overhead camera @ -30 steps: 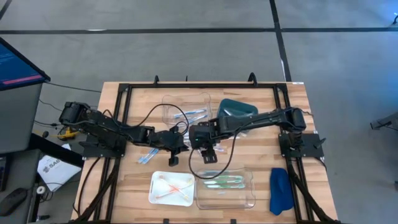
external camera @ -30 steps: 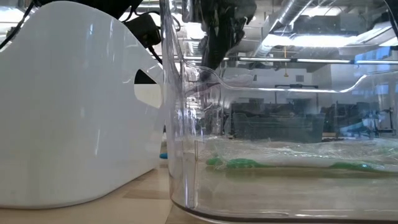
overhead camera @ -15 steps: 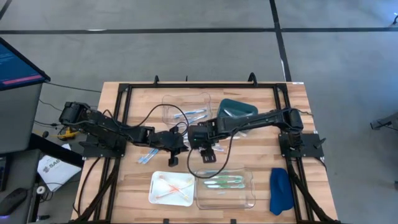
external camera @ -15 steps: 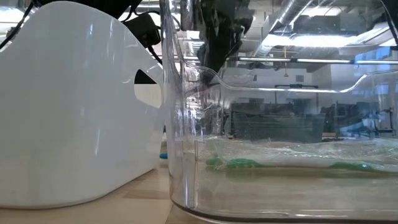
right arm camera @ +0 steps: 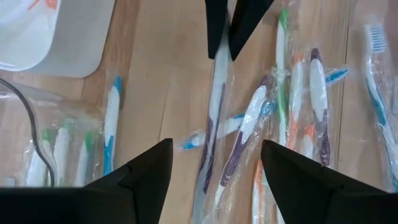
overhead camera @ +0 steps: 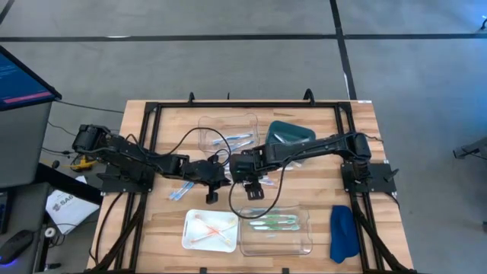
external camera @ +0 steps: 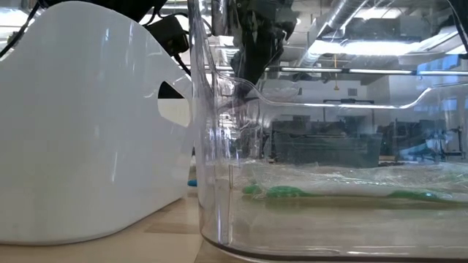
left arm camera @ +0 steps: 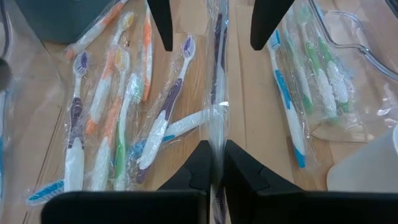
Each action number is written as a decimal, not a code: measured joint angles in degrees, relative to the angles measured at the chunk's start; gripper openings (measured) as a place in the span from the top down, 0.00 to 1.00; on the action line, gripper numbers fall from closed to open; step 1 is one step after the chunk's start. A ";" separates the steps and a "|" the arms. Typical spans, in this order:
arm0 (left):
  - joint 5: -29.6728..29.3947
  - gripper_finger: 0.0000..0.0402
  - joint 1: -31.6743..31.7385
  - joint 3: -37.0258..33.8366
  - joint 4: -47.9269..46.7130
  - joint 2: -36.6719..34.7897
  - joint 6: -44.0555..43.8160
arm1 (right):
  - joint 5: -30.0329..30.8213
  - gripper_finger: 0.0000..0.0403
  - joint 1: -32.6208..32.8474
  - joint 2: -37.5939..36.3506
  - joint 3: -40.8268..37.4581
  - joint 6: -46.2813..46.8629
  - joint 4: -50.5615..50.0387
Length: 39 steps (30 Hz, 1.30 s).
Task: Pick & Place Toothbrushes
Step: Put the purple toothbrush into the green bin
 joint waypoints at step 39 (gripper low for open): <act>-0.04 0.97 -0.02 -0.02 -0.19 -0.02 0.00 | 0.07 0.79 0.31 1.49 -0.11 0.92 -0.82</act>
